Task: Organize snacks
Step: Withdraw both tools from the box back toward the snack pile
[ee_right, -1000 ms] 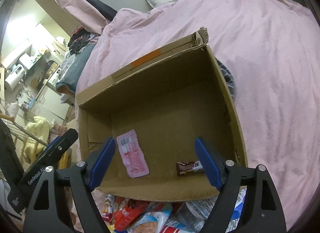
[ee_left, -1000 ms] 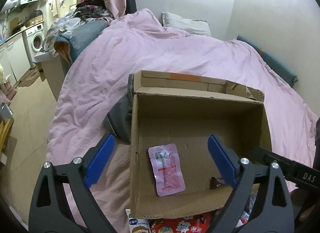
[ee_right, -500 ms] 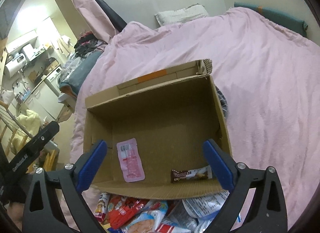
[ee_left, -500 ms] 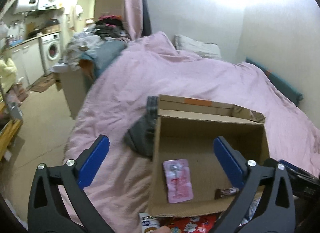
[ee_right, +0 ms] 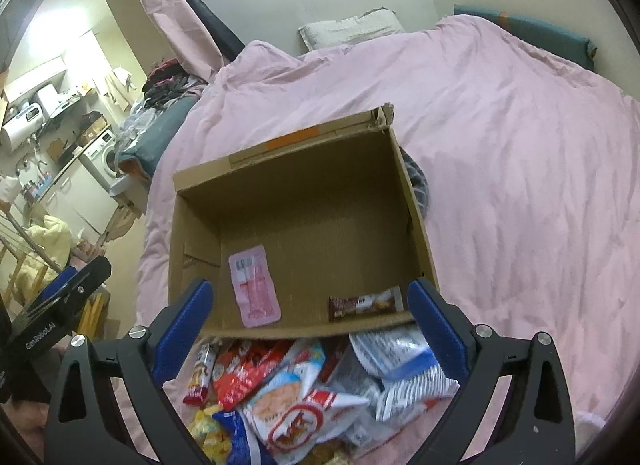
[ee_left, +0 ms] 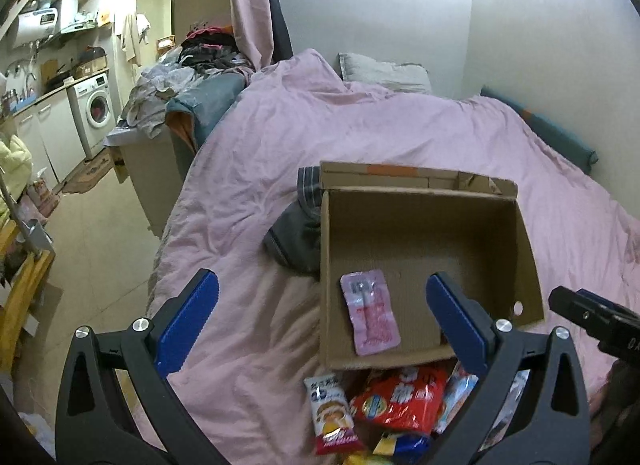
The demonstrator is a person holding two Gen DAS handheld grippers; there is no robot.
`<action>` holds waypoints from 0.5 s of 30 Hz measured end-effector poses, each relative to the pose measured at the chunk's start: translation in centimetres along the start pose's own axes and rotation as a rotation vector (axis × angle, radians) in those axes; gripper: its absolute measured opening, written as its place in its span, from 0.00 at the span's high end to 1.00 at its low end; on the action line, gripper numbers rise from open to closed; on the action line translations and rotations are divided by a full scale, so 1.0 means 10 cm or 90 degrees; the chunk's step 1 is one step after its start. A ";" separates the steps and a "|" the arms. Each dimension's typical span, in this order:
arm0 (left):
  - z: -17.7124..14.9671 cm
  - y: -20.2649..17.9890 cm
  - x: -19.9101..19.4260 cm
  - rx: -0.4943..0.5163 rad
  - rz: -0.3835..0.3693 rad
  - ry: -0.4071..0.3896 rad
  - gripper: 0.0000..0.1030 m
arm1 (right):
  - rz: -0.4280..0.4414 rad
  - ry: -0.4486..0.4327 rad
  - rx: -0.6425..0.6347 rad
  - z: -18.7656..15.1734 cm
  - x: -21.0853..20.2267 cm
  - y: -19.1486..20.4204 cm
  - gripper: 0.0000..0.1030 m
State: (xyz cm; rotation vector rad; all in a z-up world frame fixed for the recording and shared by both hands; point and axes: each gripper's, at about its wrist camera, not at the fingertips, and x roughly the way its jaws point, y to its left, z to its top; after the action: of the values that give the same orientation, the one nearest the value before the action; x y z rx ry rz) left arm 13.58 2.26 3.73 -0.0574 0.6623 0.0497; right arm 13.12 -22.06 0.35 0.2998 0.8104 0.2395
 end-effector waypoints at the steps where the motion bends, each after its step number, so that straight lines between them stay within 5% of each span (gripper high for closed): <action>1: -0.02 0.01 -0.02 -0.003 0.001 0.003 0.00 | -0.004 0.003 0.001 -0.02 -0.02 -0.01 0.03; 8: -0.19 0.17 -0.13 -0.044 0.033 0.032 0.00 | -0.001 0.009 0.022 -0.19 -0.17 -0.09 0.03; 15: -0.36 0.27 -0.27 -0.066 -0.005 0.064 0.00 | 0.005 0.023 0.025 -0.38 -0.26 -0.11 0.03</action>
State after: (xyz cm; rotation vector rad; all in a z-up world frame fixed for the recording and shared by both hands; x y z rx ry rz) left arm 9.05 4.64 2.50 -0.1630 0.7598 0.0736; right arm 8.70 -23.30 -0.71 0.3359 0.8511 0.2370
